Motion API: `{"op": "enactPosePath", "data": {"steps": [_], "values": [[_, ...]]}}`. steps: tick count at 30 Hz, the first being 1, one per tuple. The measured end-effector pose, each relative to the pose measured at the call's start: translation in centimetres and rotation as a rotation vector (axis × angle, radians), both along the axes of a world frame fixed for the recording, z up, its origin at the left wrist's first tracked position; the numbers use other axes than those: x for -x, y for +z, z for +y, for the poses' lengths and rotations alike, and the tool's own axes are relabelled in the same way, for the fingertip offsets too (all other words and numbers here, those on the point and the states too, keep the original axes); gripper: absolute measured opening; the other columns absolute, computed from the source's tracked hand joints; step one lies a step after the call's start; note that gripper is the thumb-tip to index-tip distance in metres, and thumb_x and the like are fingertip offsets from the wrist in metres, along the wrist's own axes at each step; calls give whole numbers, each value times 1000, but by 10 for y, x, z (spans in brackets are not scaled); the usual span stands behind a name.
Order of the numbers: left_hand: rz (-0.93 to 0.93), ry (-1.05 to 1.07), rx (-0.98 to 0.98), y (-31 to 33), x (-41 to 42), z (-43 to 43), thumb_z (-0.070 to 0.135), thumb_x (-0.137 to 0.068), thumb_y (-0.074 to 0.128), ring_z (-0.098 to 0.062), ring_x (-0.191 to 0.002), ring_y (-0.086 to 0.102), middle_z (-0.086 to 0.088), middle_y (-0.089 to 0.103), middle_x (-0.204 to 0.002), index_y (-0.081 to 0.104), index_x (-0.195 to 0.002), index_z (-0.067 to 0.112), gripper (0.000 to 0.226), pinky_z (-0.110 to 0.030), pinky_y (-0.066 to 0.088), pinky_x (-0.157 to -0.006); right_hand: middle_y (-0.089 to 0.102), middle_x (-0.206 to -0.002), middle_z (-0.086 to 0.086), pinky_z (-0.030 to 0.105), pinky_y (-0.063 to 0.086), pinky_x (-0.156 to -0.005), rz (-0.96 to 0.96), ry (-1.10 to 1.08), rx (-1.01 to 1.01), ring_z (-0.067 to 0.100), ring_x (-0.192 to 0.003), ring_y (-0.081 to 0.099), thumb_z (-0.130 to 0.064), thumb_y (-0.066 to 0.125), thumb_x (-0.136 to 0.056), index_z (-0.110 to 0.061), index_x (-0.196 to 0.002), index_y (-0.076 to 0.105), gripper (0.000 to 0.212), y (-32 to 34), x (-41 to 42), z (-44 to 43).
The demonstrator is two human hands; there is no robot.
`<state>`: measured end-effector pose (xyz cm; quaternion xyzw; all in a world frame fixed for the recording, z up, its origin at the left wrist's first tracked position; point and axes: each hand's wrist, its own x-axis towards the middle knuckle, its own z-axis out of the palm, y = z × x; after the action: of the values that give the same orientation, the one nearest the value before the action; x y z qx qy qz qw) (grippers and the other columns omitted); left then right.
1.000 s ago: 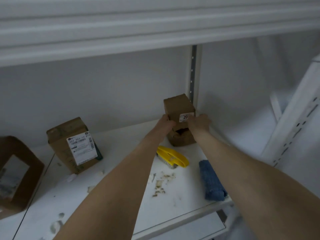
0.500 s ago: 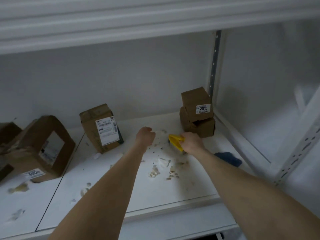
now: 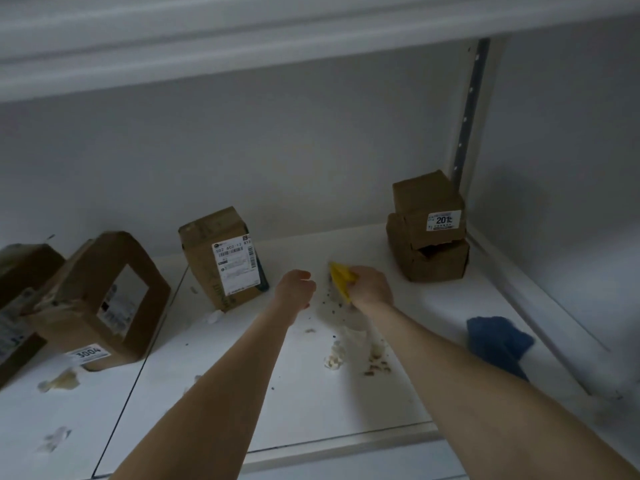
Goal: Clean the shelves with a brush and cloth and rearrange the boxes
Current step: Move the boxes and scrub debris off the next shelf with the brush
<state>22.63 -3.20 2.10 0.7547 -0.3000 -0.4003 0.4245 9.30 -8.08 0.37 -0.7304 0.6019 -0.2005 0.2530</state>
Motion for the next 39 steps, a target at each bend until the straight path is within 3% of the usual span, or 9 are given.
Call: {"op": "enactPosePath", "data": {"steps": [2,7,11,14,18,21,26,32,39], "values": [[-32,-18,-1,0,-2,-3,1,-93,47,-26,-98,56,-18,56,-122,53,-126,10,35,-33,49,-82,68,-109,6,31,49,-76,-46,-46,19,27,-100,63,-22,41,-97,-22,-102,68,27,4,7,-15],[-41,-27,12,-1,-13,-7,-2,-92,48,-24,-87,56,-13,57,-102,55,-125,8,36,-34,51,-80,50,-139,14,35,39,-100,-43,-171,-46,32,-126,48,-39,25,-105,-13,-137,50,48,2,26,-60],[-87,-53,7,-1,-21,-7,-3,-93,47,-22,-86,55,-16,58,-106,53,-127,7,37,-32,50,-80,52,-135,16,36,43,-95,-50,-146,-114,32,-121,52,-35,27,-104,-9,-133,53,46,-3,7,-61],[-100,-50,10,-5,-25,-8,-3,-93,45,-24,-89,54,-18,57,-110,51,-130,6,38,-34,49,-83,64,-118,15,38,52,-85,-156,-9,-125,31,-99,62,-33,40,-100,-10,-117,65,37,-3,-18,-48],[-91,-50,13,-2,-27,-6,-3,-93,46,-22,-91,54,-18,58,-115,51,-130,6,39,-26,50,-71,57,-133,9,32,50,-87,-220,21,-128,30,-114,58,-18,52,-93,-16,-132,58,39,3,-20,-52],[-112,-60,4,1,-34,-5,-4,-93,47,-16,-81,55,-16,58,-120,50,-130,6,38,-19,48,-65,58,-131,12,34,48,-92,-203,-63,-29,32,-116,56,-26,46,-98,-13,-130,58,36,5,-9,-69],[-84,-18,14,-2,-46,0,-3,-93,45,-23,-89,53,-15,55,-104,51,-130,4,38,-32,50,-78,51,-140,12,40,42,-103,-188,-110,-63,31,-124,50,-28,34,-103,-12,-140,48,42,-7,-14,-82],[-117,-28,8,-7,-52,5,-4,-94,45,-23,-88,52,-19,56,-109,49,-130,1,37,-25,47,-68,70,-108,11,38,57,-79,-333,95,-153,27,-92,67,-37,64,-88,-10,-111,70,36,-5,-54,-59],[-142,-25,-16,-6,-49,6,1,-95,40,-27,-97,54,-21,57,-121,49,-129,3,35,-41,47,-95,68,-120,-1,16,41,-81,-254,208,-137,17,-109,62,-26,69,-83,-23,-110,73,27,-2,-32,-48]]}}
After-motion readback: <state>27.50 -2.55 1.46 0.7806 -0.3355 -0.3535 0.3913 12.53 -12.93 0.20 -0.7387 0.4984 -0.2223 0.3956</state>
